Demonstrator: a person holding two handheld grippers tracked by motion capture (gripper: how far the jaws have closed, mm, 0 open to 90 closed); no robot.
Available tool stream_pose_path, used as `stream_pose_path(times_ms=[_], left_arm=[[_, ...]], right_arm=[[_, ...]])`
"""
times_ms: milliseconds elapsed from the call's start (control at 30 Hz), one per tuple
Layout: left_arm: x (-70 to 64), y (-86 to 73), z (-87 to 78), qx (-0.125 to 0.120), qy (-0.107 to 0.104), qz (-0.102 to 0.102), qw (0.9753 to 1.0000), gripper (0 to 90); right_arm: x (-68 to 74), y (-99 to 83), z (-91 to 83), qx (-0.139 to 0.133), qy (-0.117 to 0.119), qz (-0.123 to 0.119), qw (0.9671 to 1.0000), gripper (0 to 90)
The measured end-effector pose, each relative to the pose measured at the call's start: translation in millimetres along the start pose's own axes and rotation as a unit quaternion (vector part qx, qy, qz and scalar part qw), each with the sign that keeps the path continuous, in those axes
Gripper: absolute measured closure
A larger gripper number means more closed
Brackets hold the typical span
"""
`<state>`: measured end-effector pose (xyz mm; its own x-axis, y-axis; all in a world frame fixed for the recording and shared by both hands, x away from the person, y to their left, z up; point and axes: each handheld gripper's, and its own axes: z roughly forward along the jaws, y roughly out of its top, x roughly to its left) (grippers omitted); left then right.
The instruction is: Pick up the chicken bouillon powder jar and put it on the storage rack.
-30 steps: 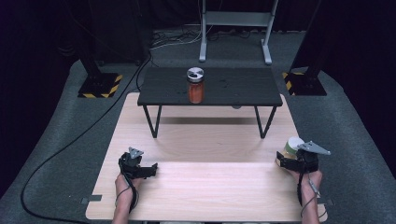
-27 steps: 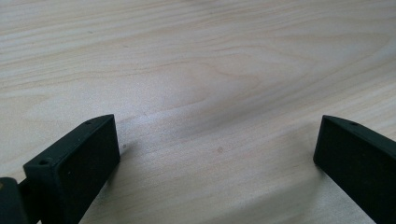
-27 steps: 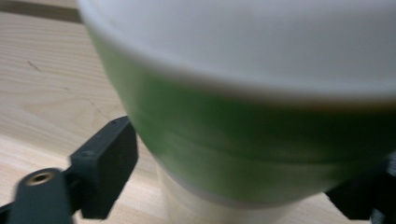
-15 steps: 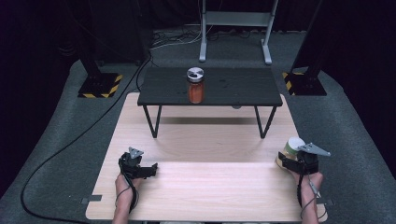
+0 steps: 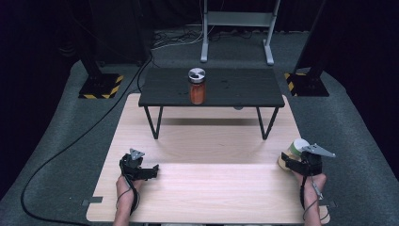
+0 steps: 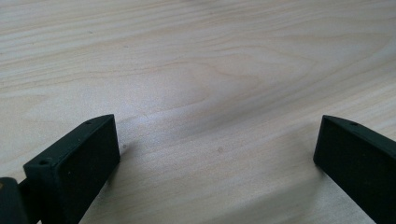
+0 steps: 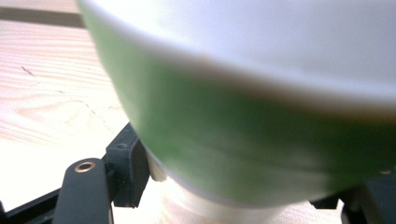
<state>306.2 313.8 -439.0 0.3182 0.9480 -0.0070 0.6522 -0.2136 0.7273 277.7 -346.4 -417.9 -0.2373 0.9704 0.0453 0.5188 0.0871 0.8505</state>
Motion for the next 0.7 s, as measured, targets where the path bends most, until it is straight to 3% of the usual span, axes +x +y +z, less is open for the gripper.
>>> stream_pose_path(times_ms=[700], left_arm=[[0.1,0.0,0.0,0.000,0.000,0.000,1.0000,0.0]], right_arm=[[9.0,11.0,-3.8,0.000,0.005,-0.025,0.9997,30.1]])
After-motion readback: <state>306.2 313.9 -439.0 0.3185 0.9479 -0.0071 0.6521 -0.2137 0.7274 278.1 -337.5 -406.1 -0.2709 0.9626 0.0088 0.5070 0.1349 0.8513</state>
